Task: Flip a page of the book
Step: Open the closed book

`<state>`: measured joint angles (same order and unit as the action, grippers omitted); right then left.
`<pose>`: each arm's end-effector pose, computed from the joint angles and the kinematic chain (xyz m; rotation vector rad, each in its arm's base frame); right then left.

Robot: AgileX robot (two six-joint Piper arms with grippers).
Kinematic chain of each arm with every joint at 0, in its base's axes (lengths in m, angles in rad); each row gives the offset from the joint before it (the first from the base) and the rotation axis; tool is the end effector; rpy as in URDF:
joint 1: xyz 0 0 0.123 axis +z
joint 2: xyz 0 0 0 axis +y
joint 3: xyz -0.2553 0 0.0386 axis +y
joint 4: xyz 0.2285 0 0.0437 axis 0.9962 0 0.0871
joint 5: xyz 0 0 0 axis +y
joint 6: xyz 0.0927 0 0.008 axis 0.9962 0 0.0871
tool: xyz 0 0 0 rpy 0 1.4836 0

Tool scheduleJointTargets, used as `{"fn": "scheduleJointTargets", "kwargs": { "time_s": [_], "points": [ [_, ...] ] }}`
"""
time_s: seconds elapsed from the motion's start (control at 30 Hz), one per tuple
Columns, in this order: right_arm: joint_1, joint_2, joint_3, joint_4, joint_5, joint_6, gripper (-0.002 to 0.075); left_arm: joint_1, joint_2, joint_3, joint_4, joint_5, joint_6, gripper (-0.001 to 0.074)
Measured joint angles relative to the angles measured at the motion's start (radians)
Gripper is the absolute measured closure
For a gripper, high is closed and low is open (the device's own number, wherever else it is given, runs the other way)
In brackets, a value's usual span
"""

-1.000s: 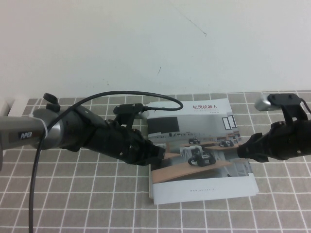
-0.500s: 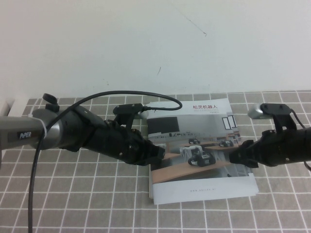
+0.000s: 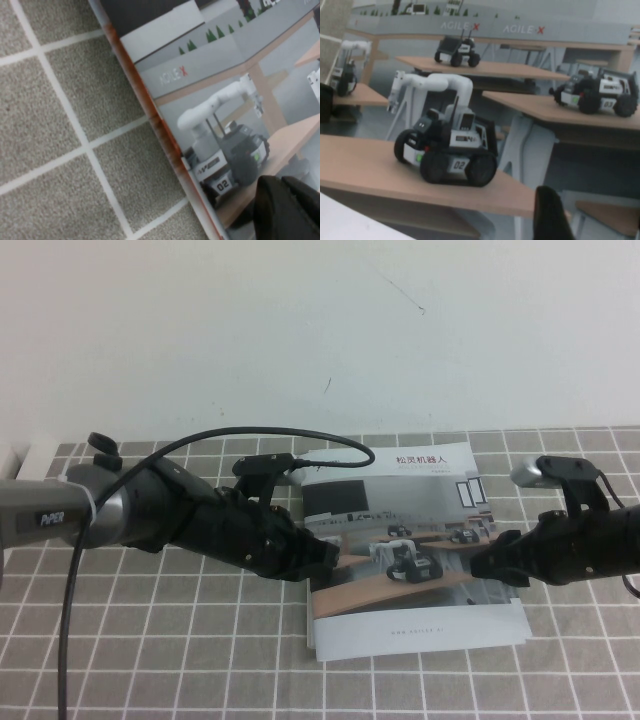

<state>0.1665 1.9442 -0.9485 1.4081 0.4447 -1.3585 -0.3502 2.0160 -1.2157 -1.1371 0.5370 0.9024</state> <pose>0.3253 0.0948 0.1085 -0.3392 2.5151 0.6371 0.3445 -0.1719 0.1358 0.4229 2.5282 -0.8170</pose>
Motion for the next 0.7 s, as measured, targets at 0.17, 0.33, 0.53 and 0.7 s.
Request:
{"fn": "scheduleJointTargets", "kwargs": {
  "time_s": [0.17,0.33,0.53,0.7],
  "points": [
    [0.0,0.002,0.0,0.005,-0.004,-0.009,0.0361,0.0,0.0,0.0,0.0,0.0,0.0,0.0738],
    [0.0,0.002,0.0,0.005,-0.011,-0.013,0.0361,0.0,0.0,0.0,0.0,0.0,0.002,0.0738],
    [0.0,0.002,0.0,0.005,-0.007,-0.013,0.0361,0.0,0.0,0.0,0.0,-0.001,0.004,0.0738],
    [-0.004,0.006,0.0,0.047,0.022,-0.069,0.036,0.0,0.0,0.0,0.0,-0.005,0.006,0.0738]
  ]
}}
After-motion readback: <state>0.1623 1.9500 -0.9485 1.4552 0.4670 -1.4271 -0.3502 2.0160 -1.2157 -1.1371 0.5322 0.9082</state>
